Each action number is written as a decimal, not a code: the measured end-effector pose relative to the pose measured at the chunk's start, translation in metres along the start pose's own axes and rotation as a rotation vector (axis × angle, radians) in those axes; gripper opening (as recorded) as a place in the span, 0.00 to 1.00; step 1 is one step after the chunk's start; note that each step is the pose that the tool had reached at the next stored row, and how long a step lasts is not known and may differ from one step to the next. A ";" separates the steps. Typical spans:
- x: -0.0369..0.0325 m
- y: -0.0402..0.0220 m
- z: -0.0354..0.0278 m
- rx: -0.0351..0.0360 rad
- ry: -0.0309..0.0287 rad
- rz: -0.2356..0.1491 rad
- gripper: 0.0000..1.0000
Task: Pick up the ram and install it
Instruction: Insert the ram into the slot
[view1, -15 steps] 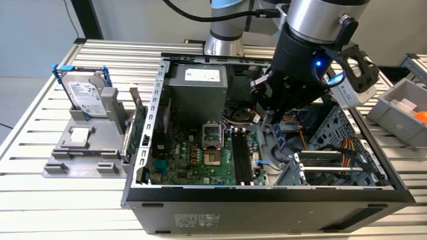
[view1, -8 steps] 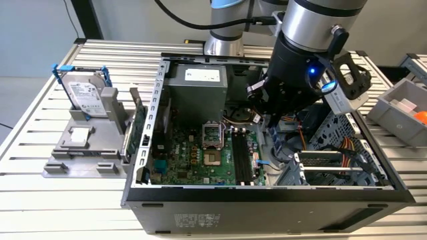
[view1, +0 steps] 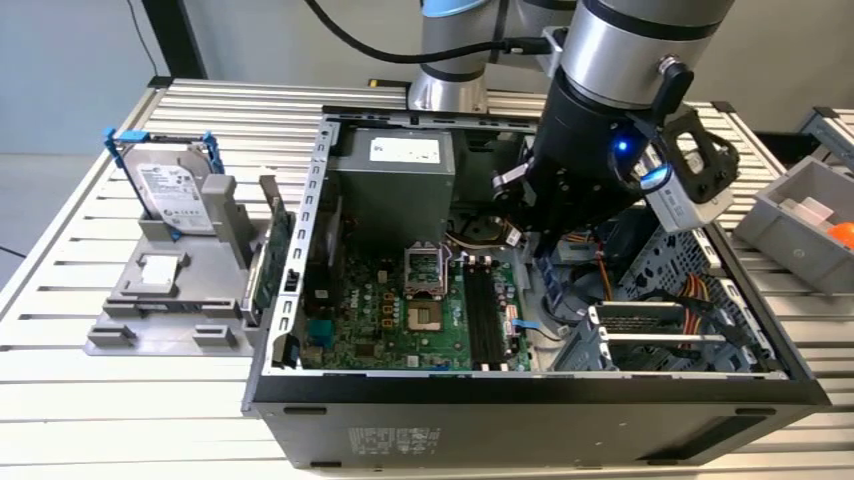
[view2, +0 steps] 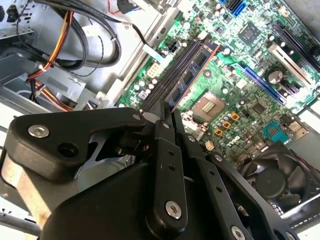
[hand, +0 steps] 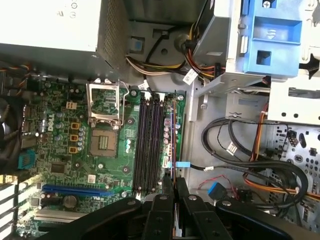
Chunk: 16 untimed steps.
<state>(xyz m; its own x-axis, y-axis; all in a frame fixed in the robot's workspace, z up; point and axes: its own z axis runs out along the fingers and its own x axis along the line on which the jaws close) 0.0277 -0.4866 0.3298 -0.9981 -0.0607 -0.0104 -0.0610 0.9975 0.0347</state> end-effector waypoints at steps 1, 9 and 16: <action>0.0000 -0.0001 0.0019 0.0000 0.0000 0.000 0.00; 0.0007 -0.0005 0.0164 0.0000 -0.0001 0.000 0.00; 0.0025 -0.0009 0.0290 0.0002 -0.0003 0.002 0.00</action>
<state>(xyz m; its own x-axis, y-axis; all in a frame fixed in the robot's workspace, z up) 0.0255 -0.4866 0.3007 -0.9982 -0.0590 -0.0107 -0.0593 0.9976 0.0345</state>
